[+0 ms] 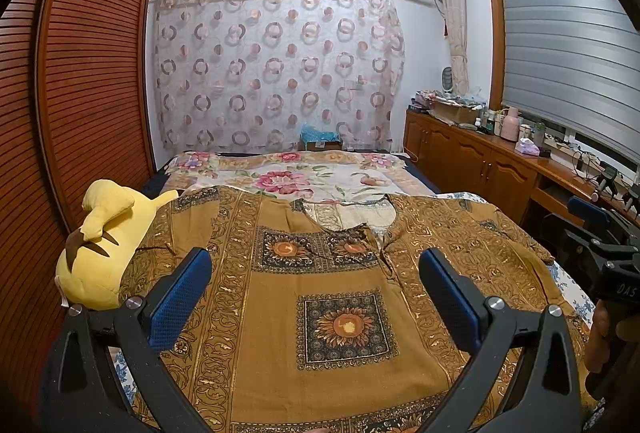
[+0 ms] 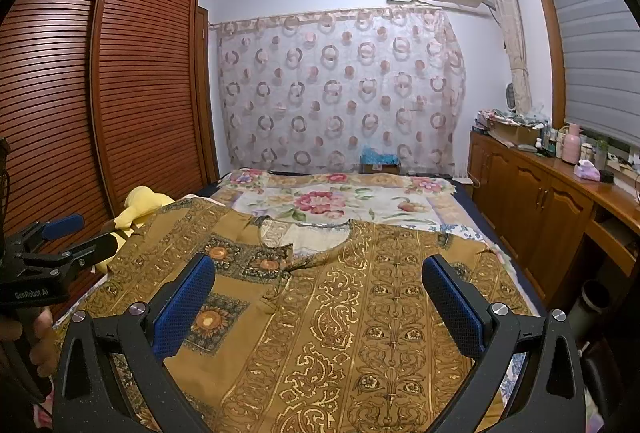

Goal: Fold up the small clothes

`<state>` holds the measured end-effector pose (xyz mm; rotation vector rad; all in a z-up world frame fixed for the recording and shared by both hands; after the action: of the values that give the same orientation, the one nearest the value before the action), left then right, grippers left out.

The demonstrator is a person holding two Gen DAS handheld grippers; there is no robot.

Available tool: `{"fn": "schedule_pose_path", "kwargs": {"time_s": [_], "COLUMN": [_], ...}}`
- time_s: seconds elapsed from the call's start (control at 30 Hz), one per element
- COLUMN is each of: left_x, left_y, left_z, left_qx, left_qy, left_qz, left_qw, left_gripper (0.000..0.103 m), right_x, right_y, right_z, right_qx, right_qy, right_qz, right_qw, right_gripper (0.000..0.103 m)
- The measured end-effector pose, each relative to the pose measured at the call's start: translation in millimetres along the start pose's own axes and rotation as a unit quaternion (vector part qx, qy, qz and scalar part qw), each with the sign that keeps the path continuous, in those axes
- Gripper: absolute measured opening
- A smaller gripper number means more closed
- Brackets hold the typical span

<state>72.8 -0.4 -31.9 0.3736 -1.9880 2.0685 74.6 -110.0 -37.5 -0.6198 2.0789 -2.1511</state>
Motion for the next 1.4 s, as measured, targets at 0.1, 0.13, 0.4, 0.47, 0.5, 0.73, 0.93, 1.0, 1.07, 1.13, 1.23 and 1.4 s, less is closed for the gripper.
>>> {"fn": "schedule_pose_path", "kwargs": {"time_s": [0.1, 0.13, 0.4, 0.47, 0.5, 0.73, 0.93, 1.0, 1.07, 1.13, 1.23, 1.4], "left_x": [-0.1, 0.0, 0.0, 0.0, 0.2, -0.1, 0.0, -0.1, 0.0, 0.1, -0.4, -0.3], "left_y": [0.0, 0.1, 0.0, 0.0, 0.0, -0.1, -0.2, -0.3, -0.3, -0.4, -2.0, -2.0], "left_z": [0.0, 0.0, -0.1, 0.0, 0.1, -0.1, 0.2, 0.1, 0.2, 0.2, 1.9, 1.8], "left_qx": [0.001, 0.001, 0.001, 0.001, 0.001, 0.001, 0.002, 0.002, 0.003, 0.003, 0.002, 0.003], "left_qy": [0.000, 0.000, 0.000, 0.000, 0.000, 0.000, 0.000, 0.000, 0.001, 0.001, 0.001, 0.001], "left_qz": [0.000, 0.000, 0.000, 0.000, 0.000, 0.000, 0.002, 0.002, 0.002, 0.003, 0.003, 0.004], "left_qw": [1.0000, 1.0000, 1.0000, 1.0000, 1.0000, 1.0000, 1.0000, 1.0000, 1.0000, 1.0000, 1.0000, 1.0000], "left_gripper": [0.103, 0.103, 0.103, 0.103, 0.103, 0.103, 0.103, 0.103, 0.103, 0.103, 0.103, 0.103], "right_x": [0.2, 0.1, -0.5, -0.6, -0.7, -0.5, -0.4, -0.3, -0.3, 0.1, 0.0, -0.1], "right_y": [0.1, 0.2, -0.1, -0.2, -0.1, -0.1, 0.2, 0.2, 0.3, 0.5, 0.4, 0.4], "right_z": [0.0, -0.1, -0.4, -1.1, -1.1, -1.2, -1.2, -1.0, -0.9, -1.4, -1.3, -1.5], "right_qx": [0.000, 0.000, 0.000, 0.000, 0.000, 0.000, 0.000, 0.000, -0.001, -0.001, -0.001, -0.001], "right_qy": [-0.001, 0.000, 0.000, 0.000, 0.000, 0.001, 0.000, 0.001, 0.001, 0.001, 0.001, 0.000], "right_qz": [0.000, 0.000, 0.001, 0.001, 0.000, 0.001, 0.001, 0.002, 0.001, 0.001, 0.001, 0.001], "right_qw": [1.000, 1.000, 1.000, 1.000, 1.000, 1.000, 1.000, 1.000, 1.000, 1.000, 1.000, 1.000], "right_gripper": [0.103, 0.103, 0.103, 0.103, 0.103, 0.103, 0.103, 0.103, 0.103, 0.103, 0.103, 0.103]}}
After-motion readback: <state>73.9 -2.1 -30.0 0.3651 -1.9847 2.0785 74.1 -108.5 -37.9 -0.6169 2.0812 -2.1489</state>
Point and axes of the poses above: each gripper's, at about its wrist camera, not at the fingertips, and x roughly against the way its jaws point, z to its right, y to its underside, the point moved 8 cm from there along -x, roughly the way its jaws point, and after that the axes turned 3 degrees about z, right-handed, at the moved point
